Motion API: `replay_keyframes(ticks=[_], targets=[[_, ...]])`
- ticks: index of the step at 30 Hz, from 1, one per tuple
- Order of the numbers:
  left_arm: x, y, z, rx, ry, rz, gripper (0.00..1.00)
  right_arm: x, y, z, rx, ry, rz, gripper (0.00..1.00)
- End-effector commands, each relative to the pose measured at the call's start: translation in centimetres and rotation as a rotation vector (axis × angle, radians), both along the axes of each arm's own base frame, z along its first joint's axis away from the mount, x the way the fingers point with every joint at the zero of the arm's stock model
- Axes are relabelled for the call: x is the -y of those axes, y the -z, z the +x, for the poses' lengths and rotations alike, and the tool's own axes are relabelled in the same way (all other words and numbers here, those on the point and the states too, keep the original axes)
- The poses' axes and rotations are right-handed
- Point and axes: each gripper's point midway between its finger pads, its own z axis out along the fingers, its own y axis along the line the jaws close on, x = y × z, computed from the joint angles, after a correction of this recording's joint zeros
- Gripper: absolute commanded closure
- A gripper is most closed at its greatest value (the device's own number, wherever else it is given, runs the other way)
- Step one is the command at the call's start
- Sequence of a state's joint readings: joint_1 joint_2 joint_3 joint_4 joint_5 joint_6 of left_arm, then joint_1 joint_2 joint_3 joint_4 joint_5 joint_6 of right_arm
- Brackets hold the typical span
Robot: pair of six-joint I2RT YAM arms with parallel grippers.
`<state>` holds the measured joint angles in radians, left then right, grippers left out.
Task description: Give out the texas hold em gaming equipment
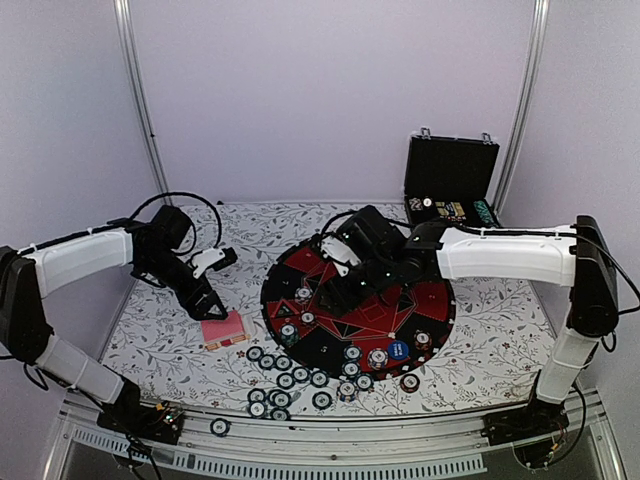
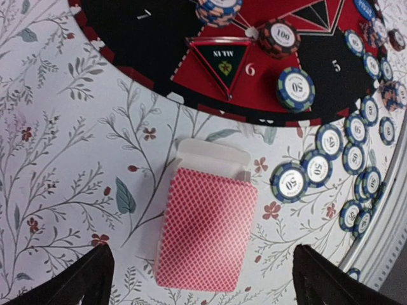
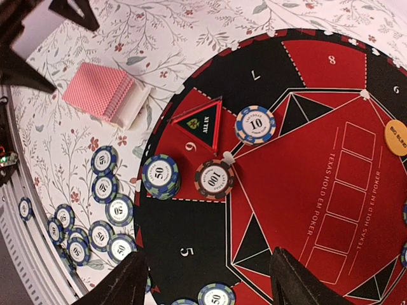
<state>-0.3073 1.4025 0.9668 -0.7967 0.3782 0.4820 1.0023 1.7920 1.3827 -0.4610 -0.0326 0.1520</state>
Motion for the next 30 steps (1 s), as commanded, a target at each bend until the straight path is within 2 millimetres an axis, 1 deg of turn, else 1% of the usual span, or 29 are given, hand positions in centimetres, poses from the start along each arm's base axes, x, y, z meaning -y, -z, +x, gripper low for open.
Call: replay_keyframes(ticks=[1,3,7,14,18,21,26,30], targets=[[0.3,1.6,-0.7,0.031,0.012,0.039,0.00,0.2,-3.0,0.8,-0.001,0.040,0.106,0.30],[0.2,1.9,-0.7,0.036,0.011,0.049,0.00,0.3,-3.2,1.0,0.001,0.046,0.112,0.30],[0.1,2.7,-1.0,0.031,0.030,0.066,0.00,0.4,-3.0,1.1,-0.003,0.049,0.110,0.29],[0.9,3.3,-2.8,0.031,0.132,0.054,0.00,0.6,-2.8,1.2,-0.004,0.054,0.107,0.28],[0.7,3.8,-3.3,0.036,0.162,0.072,0.00,0.8,-2.8,1.3,-0.005,0.058,0.106,0.28],[0.6,4.3,-3.3,0.042,0.171,0.083,0.00,0.9,-2.7,1.4,-0.007,0.061,0.108,0.28],[0.4,5.3,-2.6,0.035,0.172,0.118,0.00,0.9,-2.7,1.3,-0.011,0.061,0.110,0.28],[0.6,5.6,-2.0,0.030,0.174,0.120,0.00,1.0,-2.8,1.2,-0.015,0.064,0.115,0.28]])
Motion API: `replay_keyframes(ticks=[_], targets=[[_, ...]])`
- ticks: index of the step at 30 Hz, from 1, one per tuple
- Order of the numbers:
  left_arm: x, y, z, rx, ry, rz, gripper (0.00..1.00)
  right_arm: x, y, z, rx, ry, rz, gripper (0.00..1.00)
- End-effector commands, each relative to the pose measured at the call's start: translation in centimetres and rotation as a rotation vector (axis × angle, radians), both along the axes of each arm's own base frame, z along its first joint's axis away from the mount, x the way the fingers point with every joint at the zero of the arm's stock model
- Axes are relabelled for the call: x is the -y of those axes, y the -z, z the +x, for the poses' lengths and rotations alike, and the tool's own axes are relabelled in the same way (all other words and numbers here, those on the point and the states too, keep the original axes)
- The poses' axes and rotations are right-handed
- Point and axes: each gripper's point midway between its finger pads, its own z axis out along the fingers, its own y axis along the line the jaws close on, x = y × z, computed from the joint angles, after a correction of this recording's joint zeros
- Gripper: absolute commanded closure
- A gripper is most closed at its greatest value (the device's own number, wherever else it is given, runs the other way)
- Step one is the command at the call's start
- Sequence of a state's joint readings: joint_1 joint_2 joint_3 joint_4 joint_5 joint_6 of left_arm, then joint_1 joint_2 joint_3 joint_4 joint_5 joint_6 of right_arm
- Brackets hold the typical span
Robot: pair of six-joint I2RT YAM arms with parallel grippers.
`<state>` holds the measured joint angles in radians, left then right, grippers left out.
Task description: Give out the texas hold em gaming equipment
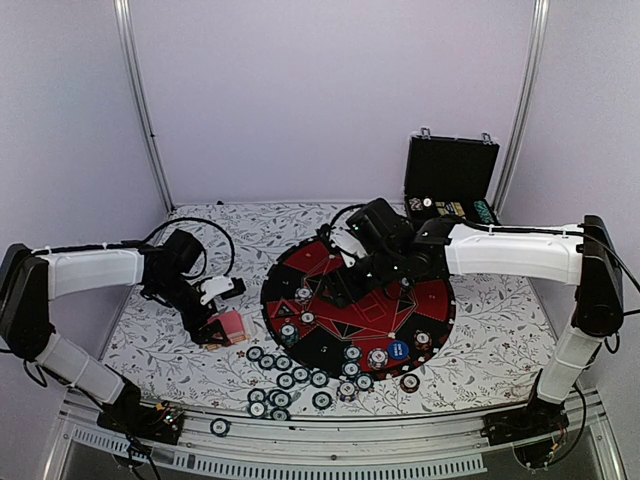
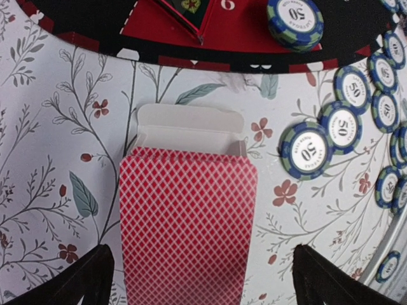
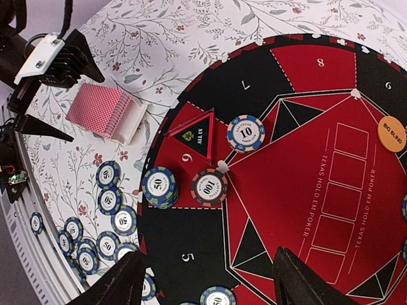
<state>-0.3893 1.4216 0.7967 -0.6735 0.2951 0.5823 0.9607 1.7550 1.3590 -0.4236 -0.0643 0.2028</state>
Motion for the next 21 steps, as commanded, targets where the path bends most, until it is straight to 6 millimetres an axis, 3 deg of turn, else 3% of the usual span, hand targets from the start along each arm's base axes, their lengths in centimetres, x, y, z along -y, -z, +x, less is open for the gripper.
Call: replay_keyframes(ticks=[1,12,21], targets=[[0.6,0.3,0.9,0.017,0.030,0.006,0.00,0.3,-1.4,-0.1,0.007,0.006,0.043,0.28],[0.7,1.4,0.9,-0.012,0.049,0.021,0.00,0.7,-1.5,-0.4,0.006,0.007,0.044,0.30],[0.4,2.0,0.9,-0.017,0.068,0.042,0.12,0.8,-1.6,-0.6,0.006,0.003,0.046,0.33]])
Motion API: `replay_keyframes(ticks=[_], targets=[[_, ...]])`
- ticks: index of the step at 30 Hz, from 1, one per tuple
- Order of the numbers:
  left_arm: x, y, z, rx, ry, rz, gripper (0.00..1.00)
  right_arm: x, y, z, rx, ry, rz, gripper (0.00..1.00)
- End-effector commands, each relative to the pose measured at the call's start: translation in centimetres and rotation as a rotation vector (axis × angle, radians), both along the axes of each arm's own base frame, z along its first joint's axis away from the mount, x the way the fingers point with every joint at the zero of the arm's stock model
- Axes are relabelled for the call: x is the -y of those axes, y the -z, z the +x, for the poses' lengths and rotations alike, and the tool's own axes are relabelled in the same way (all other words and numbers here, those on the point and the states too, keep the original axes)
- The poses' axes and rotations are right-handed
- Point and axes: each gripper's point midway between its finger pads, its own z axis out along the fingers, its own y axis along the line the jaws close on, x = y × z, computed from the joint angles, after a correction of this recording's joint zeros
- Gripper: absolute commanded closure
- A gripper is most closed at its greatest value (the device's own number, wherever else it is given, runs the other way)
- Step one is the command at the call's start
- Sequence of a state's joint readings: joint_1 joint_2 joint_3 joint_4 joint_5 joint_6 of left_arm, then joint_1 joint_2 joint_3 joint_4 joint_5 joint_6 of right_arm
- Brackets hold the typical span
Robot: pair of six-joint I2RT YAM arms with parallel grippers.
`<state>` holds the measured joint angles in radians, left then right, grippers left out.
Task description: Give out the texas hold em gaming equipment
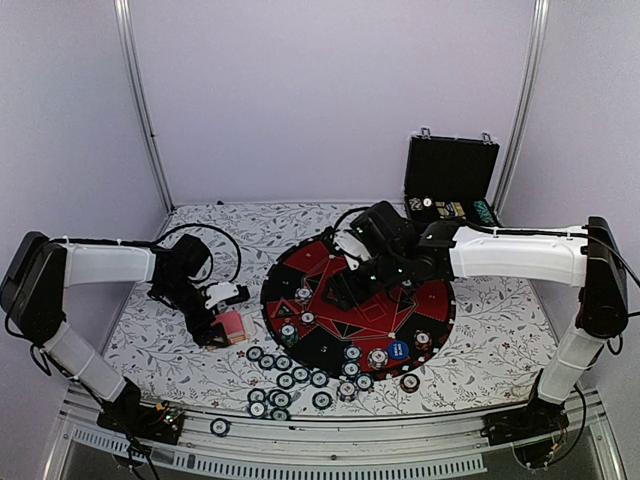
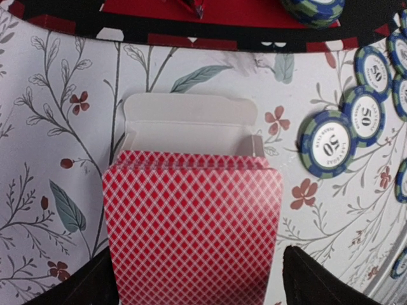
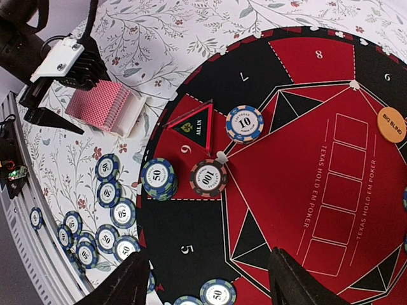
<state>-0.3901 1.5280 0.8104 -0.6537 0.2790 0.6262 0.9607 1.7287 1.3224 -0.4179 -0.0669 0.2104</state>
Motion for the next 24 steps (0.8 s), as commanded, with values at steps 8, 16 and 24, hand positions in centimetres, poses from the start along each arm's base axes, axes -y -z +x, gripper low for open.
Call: replay_keyframes(ticks=[8,16,24], targets=[[0.99,-1.00,0.79,0.023,0.046,-0.021,0.27,0.09,-1.68,-0.29,0.006,-0.009,0.051,0.34],[0.98,-0.82,0.37,0.011,0.058,-0.016,0.10,0.23,-1.62,-0.37,0.007,-0.009,0.048,0.36],[0.88,-0.32,0.35,0.002,0.056,0.000,0.03,0.30,-1.29,-0.37,0.003,-0.010,0.040,0.37]])
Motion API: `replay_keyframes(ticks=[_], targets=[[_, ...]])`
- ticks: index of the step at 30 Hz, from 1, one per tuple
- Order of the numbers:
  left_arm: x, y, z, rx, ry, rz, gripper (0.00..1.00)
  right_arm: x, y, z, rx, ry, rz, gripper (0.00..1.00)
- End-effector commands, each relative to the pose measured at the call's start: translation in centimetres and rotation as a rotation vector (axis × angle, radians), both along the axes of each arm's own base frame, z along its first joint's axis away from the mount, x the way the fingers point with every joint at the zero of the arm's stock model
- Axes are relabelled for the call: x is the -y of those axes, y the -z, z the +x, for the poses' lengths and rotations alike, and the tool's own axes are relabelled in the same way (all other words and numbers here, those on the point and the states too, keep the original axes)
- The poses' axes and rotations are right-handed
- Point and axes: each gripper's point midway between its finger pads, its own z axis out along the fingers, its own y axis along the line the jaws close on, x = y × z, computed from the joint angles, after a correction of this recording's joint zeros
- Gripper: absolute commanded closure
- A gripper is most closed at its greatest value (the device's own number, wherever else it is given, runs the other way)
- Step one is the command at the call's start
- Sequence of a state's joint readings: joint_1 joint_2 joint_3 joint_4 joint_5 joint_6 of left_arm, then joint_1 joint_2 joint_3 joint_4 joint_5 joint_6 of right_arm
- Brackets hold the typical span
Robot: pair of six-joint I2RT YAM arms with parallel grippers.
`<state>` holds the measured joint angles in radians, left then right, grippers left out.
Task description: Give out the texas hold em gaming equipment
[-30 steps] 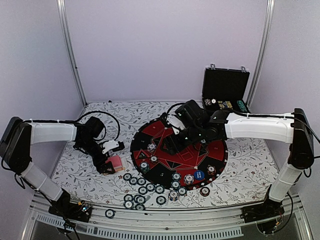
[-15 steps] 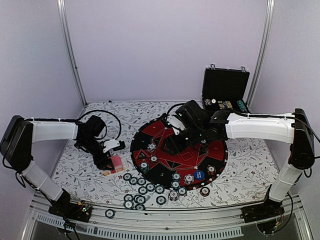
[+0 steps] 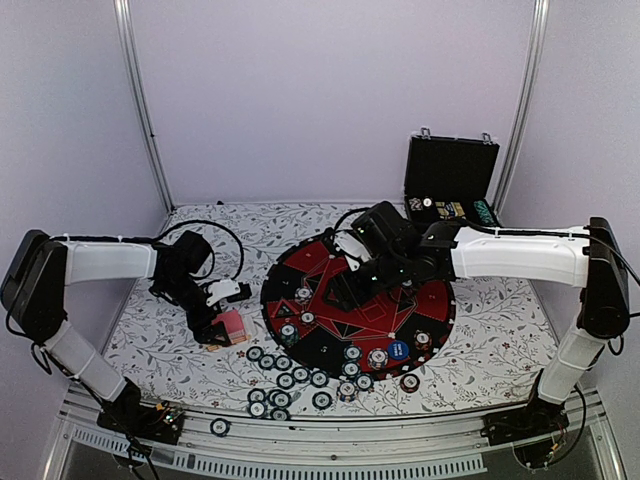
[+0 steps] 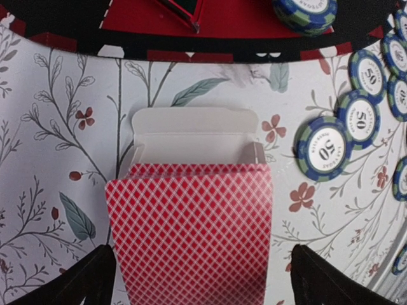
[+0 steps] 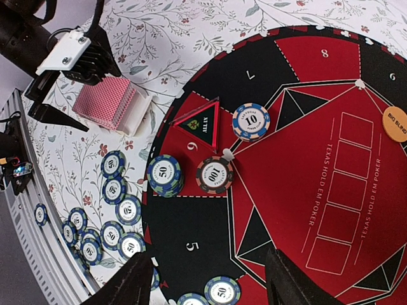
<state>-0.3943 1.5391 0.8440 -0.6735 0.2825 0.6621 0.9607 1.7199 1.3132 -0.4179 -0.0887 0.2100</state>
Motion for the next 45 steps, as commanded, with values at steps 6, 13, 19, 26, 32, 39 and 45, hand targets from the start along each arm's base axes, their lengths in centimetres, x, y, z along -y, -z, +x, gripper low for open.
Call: replay_keyframes(ticks=[6,13,19,26,32,39,45], targets=[[0.1,1.2,-0.3,-0.014,0.023,0.032,0.09,0.5,-1.5,0.0,0.021,0.008,0.031,0.38],[0.6,0.4,0.2,-0.010,0.019,0.015,0.21,0.6,-1.2,-0.1,0.013,0.004,0.030,0.40],[0.9,0.1,0.2,-0.014,0.022,0.010,0.28,0.5,-0.9,-0.3,0.006,-0.001,0.032,0.41],[0.7,0.7,-0.2,-0.023,0.027,0.030,0.28,0.6,-0.8,-0.3,0.004,0.002,0.032,0.42],[0.5,1.0,-0.5,-0.016,0.041,0.040,0.18,0.7,-0.7,-0.3,0.003,0.005,0.030,0.42],[0.2,1.6,-0.6,-0.027,0.038,0.060,0.26,0.7,-0.8,-0.3,0.003,0.011,0.032,0.43],[0.3,1.7,-0.9,-0.045,0.043,0.058,0.38,0.9,-0.9,-0.3,0.007,0.017,0.034,0.44]])
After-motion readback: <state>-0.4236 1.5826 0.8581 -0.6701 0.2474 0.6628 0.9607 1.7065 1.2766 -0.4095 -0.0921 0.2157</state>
